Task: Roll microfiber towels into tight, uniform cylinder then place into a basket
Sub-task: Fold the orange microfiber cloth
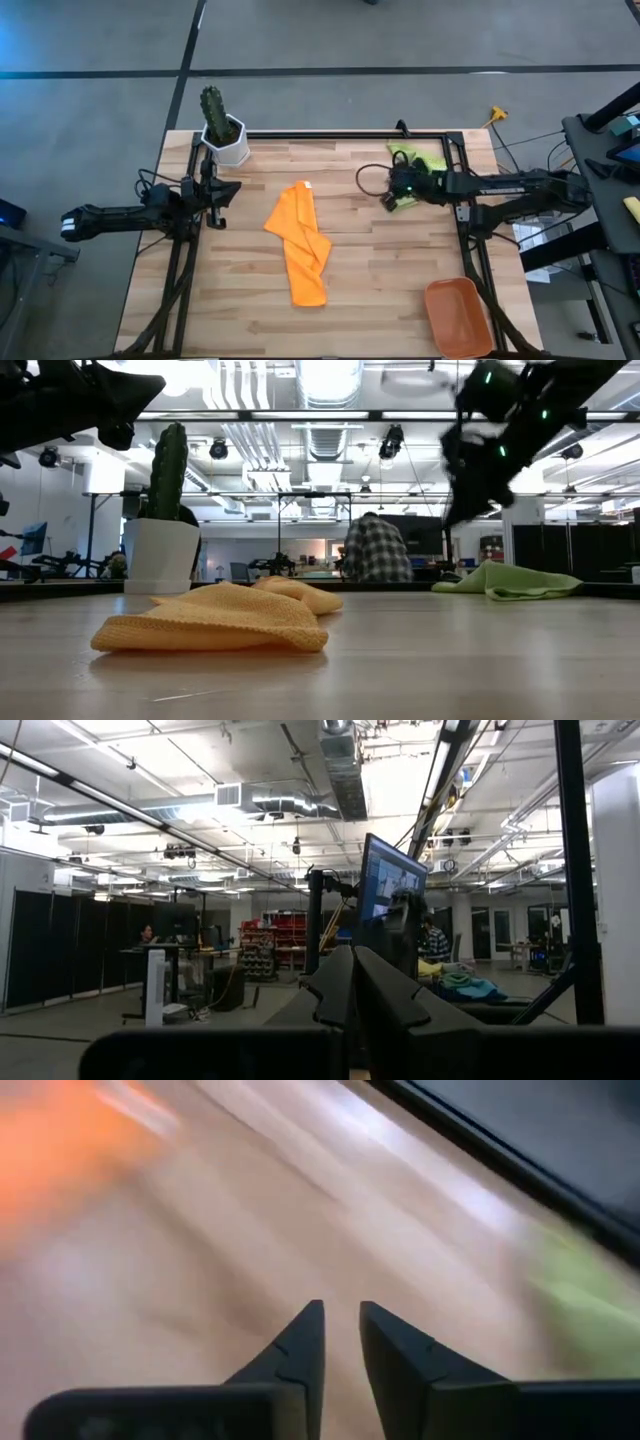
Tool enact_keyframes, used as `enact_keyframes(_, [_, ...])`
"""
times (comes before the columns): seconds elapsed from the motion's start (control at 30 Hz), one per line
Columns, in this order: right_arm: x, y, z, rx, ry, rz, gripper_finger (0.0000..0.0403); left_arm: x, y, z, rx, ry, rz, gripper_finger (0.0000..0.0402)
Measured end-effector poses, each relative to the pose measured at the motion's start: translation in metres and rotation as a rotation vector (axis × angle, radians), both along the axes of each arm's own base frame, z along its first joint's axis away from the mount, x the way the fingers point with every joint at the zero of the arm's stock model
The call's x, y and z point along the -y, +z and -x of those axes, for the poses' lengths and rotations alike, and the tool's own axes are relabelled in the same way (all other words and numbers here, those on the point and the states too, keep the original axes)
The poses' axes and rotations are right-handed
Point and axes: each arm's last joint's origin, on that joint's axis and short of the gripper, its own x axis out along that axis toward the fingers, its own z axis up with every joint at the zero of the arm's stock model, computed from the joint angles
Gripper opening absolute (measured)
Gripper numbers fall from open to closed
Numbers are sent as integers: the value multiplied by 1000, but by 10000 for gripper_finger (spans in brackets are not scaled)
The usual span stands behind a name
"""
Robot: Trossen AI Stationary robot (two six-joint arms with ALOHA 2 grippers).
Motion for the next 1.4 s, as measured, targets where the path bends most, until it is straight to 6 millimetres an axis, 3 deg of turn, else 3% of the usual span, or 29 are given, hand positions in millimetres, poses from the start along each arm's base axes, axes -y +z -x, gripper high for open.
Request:
enact_keyframes(0.1, [-15, 11, -16, 203, 155, -42, 88, 0, 0, 0, 1, 0, 0, 0])
enact_keyframes(0.2, [-31, 12, -31, 252, 266, -27, 107, 0, 0, 0, 3, 1, 0, 0])
enact_keyframes(0.47, [-65, -1, -82, 165, 427, -72, 181, 0, 0, 0, 5, 2, 1, 0])
enact_keyframes(0.6, [-72, -8, -113, 133, 467, -70, 209, 0, 1, 1, 7, 3, 2, 0])
enact_keyframes(0.87, [-73, -48, -163, -148, 504, -93, 219, 0, 0, 1, 6, 5, 3, 0])
enact_keyframes(1.0, [-74, -58, -183, -187, 537, -88, 219, 0, 0, 1, 6, 6, 4, 0])
enact_keyframes(1.17, [-75, -62, -196, -193, 561, -85, 219, 0, 0, 1, 6, 6, 4, 0])
enact_keyframes(1.4, [-76, -53, -194, -171, 605, -122, 212, 0, 0, 1, 5, 7, 4, 0])
